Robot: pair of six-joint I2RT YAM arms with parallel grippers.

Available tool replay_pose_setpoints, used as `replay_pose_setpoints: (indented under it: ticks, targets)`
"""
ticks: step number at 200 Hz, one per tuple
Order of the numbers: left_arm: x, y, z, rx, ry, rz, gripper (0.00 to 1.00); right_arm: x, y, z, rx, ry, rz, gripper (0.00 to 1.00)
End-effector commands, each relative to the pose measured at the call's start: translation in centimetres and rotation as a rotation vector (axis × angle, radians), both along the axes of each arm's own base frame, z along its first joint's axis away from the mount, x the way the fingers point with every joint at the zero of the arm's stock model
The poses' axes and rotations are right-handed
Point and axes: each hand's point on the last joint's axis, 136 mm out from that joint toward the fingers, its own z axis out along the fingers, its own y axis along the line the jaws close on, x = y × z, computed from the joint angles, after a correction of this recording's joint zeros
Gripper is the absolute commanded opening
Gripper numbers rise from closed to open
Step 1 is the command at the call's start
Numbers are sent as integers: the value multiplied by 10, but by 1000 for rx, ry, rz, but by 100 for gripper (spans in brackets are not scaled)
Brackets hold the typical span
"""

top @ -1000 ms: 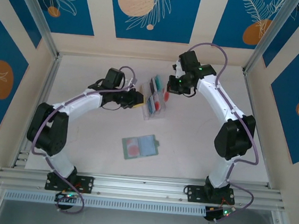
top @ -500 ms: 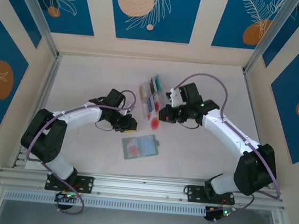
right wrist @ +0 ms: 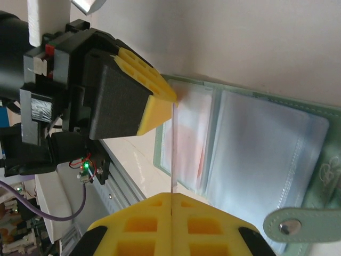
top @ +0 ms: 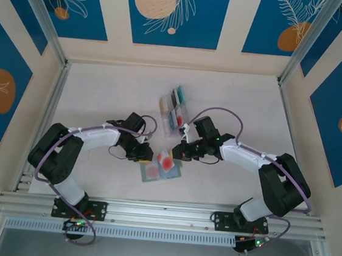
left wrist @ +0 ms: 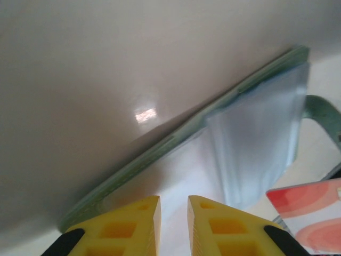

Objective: Put the credit cards into the card holder
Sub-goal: Insert the credit card into the card slot.

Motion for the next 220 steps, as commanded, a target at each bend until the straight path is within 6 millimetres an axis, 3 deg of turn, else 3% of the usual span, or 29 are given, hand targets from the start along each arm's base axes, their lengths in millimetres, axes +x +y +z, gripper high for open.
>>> replay_pose_setpoints:
  ticks: [1,61,220]
  targets:
    - [-11,12,-15,64,26,-21,20,-3,5,-7,23,14,17,0]
    - [-16,21,-28,117,40,-19,19,-6,0,-20,17,38,7,0]
    - [-17,20,-28,103,38,-11,19,-10,-1,-39,7,96,5,0]
